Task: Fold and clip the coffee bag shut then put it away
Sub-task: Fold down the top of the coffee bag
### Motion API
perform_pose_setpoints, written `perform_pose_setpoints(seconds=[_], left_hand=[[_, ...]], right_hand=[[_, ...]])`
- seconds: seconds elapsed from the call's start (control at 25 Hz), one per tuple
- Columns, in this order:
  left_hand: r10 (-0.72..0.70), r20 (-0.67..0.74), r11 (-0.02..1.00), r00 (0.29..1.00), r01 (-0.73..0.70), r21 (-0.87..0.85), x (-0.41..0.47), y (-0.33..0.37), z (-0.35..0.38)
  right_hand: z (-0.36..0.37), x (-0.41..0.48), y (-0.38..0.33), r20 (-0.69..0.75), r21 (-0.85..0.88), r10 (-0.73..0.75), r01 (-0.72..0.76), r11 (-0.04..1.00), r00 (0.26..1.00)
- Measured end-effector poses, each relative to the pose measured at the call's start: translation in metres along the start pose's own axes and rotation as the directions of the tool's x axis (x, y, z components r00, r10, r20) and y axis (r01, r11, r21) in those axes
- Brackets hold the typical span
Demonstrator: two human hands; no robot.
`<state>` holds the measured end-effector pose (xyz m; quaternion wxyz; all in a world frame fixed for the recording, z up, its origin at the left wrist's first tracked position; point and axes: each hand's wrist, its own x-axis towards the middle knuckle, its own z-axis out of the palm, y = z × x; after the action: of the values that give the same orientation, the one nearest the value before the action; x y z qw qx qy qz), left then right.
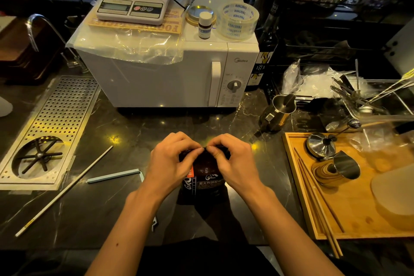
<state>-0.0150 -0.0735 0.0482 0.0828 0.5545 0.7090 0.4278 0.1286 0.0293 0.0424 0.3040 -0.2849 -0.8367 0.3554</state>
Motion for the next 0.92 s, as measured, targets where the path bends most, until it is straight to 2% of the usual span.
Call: perform_pose_setpoints(seconds=[0.28, 0.44, 0.52, 0.84, 0.92], left_hand=[[0.042, 0.018, 0.999, 0.999, -0.043, 0.031, 0.003, 0.000, -0.004], [0.016, 0.005, 1.000, 1.000, -0.016, -0.003, 0.001, -0.003, -0.009], [-0.029, -0.026, 0.999, 0.999, 0.027, -0.047, -0.002, -0.007, -0.015], [-0.073, -0.010, 0.992, 0.997, 0.071, -0.106, -0.006, -0.012, -0.016], [-0.072, -0.001, 0.991, 0.997, 0.072, -0.115, -0.006, -0.012, -0.016]], right_hand=[[-0.017, 0.003, 0.002, 0.139, 0.028, -0.028, 0.024, 0.999, 0.990], [-0.011, 0.002, 0.002, 0.063, -0.029, 0.001, 0.001, 1.000, 0.998], [-0.011, 0.003, 0.004, 0.039, 0.007, 0.023, -0.024, 1.000, 0.999], [-0.027, 0.004, 0.010, 0.109, 0.095, 0.075, -0.085, 0.992, 0.991], [-0.027, 0.003, 0.011, 0.049, 0.083, 0.090, -0.094, 0.992, 0.995]])
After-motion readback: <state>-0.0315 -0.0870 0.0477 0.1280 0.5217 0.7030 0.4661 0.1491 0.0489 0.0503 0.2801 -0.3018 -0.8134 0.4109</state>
